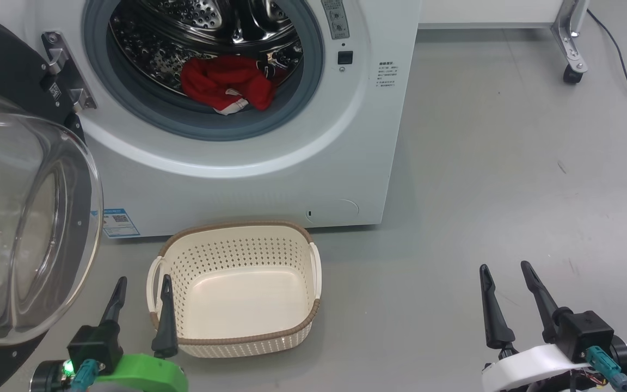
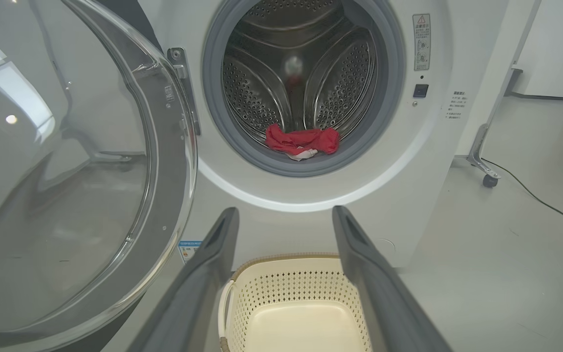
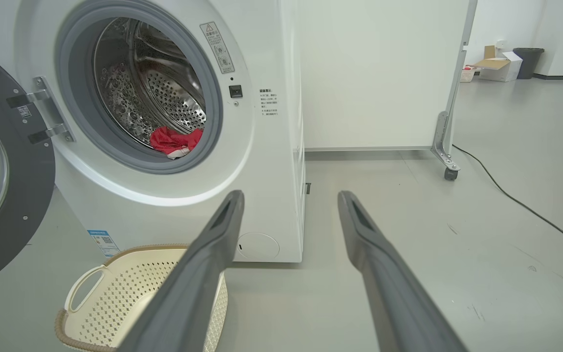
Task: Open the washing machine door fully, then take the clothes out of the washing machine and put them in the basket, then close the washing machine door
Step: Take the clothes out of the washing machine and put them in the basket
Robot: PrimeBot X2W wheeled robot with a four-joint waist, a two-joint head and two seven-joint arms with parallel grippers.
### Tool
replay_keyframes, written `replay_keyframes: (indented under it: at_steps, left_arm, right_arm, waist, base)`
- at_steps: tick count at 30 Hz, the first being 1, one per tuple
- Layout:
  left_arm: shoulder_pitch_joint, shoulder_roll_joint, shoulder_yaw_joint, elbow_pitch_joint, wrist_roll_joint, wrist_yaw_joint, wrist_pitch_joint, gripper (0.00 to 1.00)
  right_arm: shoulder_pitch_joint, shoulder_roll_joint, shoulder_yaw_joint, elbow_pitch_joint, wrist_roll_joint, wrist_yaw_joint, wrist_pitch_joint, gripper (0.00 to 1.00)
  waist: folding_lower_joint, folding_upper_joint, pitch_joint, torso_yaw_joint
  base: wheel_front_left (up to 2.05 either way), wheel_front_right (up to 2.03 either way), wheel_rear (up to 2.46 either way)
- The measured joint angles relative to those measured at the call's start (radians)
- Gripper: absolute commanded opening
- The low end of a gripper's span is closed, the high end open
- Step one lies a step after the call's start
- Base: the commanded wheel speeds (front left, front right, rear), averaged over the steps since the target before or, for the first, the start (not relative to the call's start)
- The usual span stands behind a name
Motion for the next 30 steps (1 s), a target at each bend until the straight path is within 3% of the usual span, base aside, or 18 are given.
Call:
replay_keyframes:
  at_steps: [16,30]
  left_arm:
    - [0.000,0.002,-0.004,-0.001,0.000,0.000,0.000,1.00]
    - [0.000,0.003,-0.013,0.002,0.000,-0.002,0.000,1.00]
  right_arm:
    - [0.000,0.000,0.003,-0.002,0.002,0.000,0.000,1.00]
    - [0.000,0.000,0.010,-0.001,0.005,0.000,0.000,1.00]
  waist:
    - [0.0000,0.0000,0.003,-0.004]
    - [0.0000,0.0000,-0.003,-0.006]
  base:
    - [1.03,-1.03,0.00]
    - [0.52,-0.52,0.00]
